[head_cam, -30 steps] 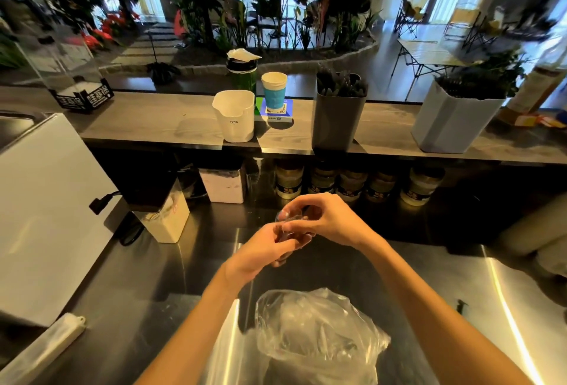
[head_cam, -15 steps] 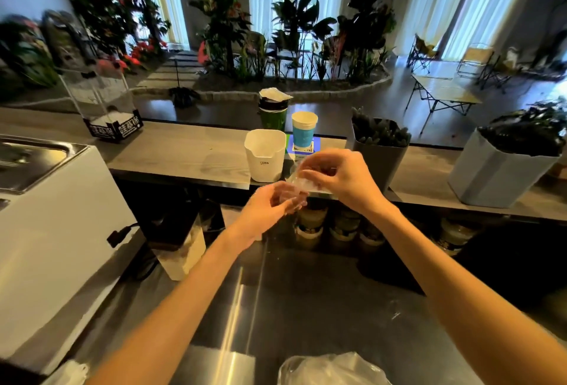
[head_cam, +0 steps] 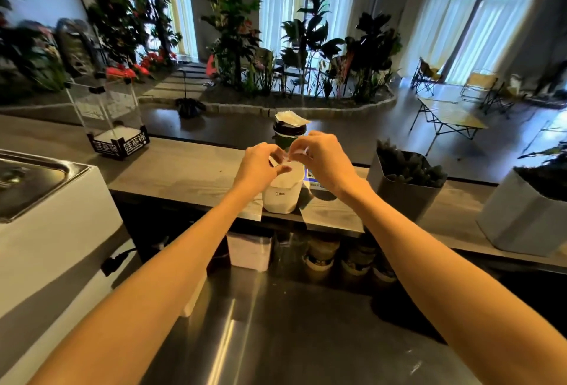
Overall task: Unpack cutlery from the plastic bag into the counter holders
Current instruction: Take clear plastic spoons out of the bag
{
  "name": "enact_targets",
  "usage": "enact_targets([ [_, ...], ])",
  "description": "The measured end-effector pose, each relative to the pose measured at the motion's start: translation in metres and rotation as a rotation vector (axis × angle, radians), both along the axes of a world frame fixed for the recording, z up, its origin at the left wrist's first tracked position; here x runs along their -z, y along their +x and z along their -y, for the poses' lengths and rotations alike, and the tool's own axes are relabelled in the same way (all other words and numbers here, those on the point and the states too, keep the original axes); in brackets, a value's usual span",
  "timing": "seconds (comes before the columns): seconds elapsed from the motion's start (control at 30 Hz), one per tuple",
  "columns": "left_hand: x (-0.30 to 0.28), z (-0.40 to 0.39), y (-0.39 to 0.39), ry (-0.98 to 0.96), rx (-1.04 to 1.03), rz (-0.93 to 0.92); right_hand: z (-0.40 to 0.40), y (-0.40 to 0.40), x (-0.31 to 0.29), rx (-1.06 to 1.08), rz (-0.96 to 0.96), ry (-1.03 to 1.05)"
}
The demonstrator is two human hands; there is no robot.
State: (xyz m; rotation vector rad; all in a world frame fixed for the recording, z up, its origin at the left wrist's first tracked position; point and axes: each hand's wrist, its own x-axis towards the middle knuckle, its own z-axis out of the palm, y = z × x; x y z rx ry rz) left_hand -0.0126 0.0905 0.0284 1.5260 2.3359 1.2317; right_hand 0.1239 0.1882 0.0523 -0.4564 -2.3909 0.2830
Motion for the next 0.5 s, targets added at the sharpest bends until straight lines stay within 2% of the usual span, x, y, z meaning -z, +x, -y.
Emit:
enact_targets([
  [0.2, 0.008, 0.007, -0.006, -0.088, -0.010, -0.063, -0.004, 0.001, 0.019, -0.017, 0.210, -0.084],
  [0.33, 0.005, 0.013, -0.003, -0.091, -0.024, -0.092, -0.004, 0.007, 0.013, 0.002, 0.236, -0.065],
  [0.5, 0.003, 0.025, 0.001, -0.092, -0.053, -0.099, 0.008, 0.029, 0.004, 0.007, 0.180, -0.092],
])
